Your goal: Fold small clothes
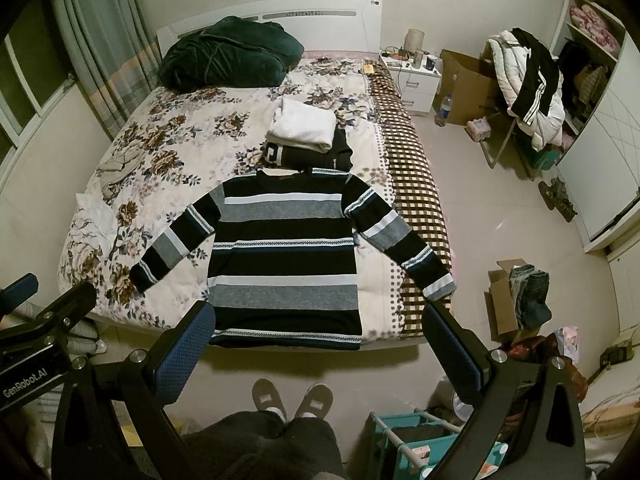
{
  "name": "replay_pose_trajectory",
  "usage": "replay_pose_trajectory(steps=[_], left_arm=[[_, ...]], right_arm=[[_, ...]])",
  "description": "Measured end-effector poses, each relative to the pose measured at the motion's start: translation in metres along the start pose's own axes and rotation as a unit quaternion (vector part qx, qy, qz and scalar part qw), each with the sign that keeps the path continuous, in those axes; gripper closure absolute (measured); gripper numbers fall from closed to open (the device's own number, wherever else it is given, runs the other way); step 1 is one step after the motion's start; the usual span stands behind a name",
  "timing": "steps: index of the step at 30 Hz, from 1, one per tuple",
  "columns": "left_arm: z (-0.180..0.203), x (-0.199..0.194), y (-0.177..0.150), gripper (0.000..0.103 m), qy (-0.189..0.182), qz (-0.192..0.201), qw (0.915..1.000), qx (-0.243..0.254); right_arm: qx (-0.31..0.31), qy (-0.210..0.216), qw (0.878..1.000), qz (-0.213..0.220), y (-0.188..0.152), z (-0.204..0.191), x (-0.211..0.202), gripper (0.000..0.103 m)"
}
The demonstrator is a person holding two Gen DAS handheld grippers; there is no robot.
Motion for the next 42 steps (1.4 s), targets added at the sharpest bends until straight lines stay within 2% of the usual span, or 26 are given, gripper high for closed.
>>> replay_pose_trajectory(steps=[8,9,16,42], left_arm=[[0.000,0.000,0.000,0.000,-0.001,0.002,1.0000,0.000],[0.002,-0.002,0.011,0.000,-0.001,0.002,1.0000,0.000],[0.002,-0.002,0.013,0.000,-0.001,0.003,1.0000,-0.001],[0.001,-0.003,0.009,0.000,-0.003,0.006,1.0000,0.000]], right_arm=[[-0.001,-0.001,1.000,0.001,0.000,0.000,-0.002,0.000],[-0.001,-0.001,1.000,0.001,0.000,0.000,-0.002,0.000],[-0.002,-0.001,1.000,0.001,-0.001,0.001,-0.002,0.000],[-0.003,-0.001,1.000,0.002,-0.003,0.001,-0.010,0.000]])
Point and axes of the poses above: each gripper's, at about its wrist camera, not at the fingertips, and x roughly the way its jaws point, z to its right, y to its top, the point moved 4 cm from there along x, roughly the way its jaws point, and after that the axes turned 13 degrees about -y, right-handed, at the moved point
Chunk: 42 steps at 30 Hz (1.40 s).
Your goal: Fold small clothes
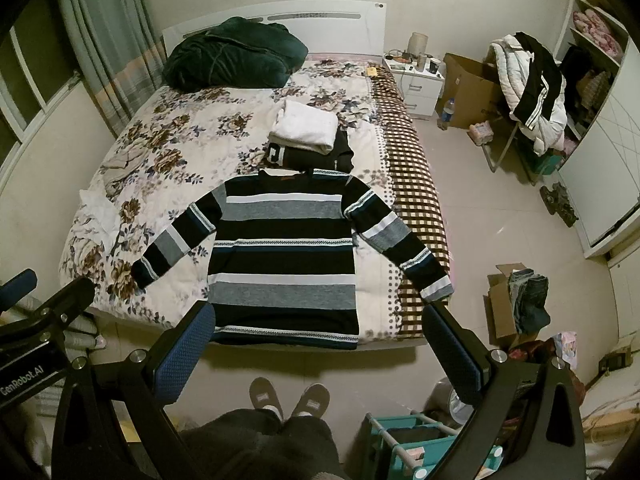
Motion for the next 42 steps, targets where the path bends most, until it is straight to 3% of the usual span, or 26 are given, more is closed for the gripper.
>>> replay_pose_trajectory(steps=[11,16,18,21,23,27,31,34,37,40,41,42], left_arm=[[0.000,-0.007,0.017,0.000,0.003,0.002,1.0000,-0.004],[-0.004,-0.003,0.045,0.000,0.033,0.023,0.9992,-0.002],[-0.010,0.020,0.069,0.000,0.059,0.041,0.9974,0.002],[-0.014,0.057,0.077,0.000,0.066,0.040,0.9970,0.003],[-0.016,0.108,0.090,0.000,0.073,0.019,0.9971,0.009],[-0.012,0.201,0.085,0.000,0.070,-0.027,0.9969,0.021],[-0.005,0.294,0.085,0.000,0.060,-0.069,0.9945,0.052],[0.002,0.359,0.075,0.000,0.043,-0.102,0.9913,0.072],[0.005,0.422,0.066,0.000,0.029,-0.125,0.9886,0.079],[0.008,0.502,0.052,0.000,0.021,-0.157,0.9837,0.084],[0.009,0.515,0.048,0.000,0.021,-0.162,0.9829,0.084],[0.009,0.536,0.044,0.000,0.024,-0.173,0.9811,0.084]], right_arm=[[-0.004,0.006,1.000,-0.002,0.000,-0.014,-0.009,0.000],[0.015,0.015,1.000,-0.012,0.007,0.011,0.024,0.000],[0.038,0.019,0.999,-0.023,0.013,0.023,0.047,0.000],[0.083,0.023,0.995,-0.041,0.016,0.046,0.096,0.000],[0.122,0.021,0.990,-0.061,0.015,0.060,0.140,0.000],[0.214,0.034,0.970,-0.114,-0.004,0.088,0.246,0.000],[0.321,0.041,0.933,-0.160,-0.036,0.116,0.355,0.000],[0.415,0.027,0.893,-0.173,-0.066,0.140,0.442,0.000],[0.493,0.026,0.855,-0.159,-0.098,0.156,0.508,0.000],[0.580,0.032,0.799,-0.153,-0.133,0.168,0.577,0.000],[0.613,0.034,0.774,-0.152,-0.147,0.171,0.596,0.000],[0.654,0.045,0.742,-0.143,-0.163,0.175,0.621,0.000]])
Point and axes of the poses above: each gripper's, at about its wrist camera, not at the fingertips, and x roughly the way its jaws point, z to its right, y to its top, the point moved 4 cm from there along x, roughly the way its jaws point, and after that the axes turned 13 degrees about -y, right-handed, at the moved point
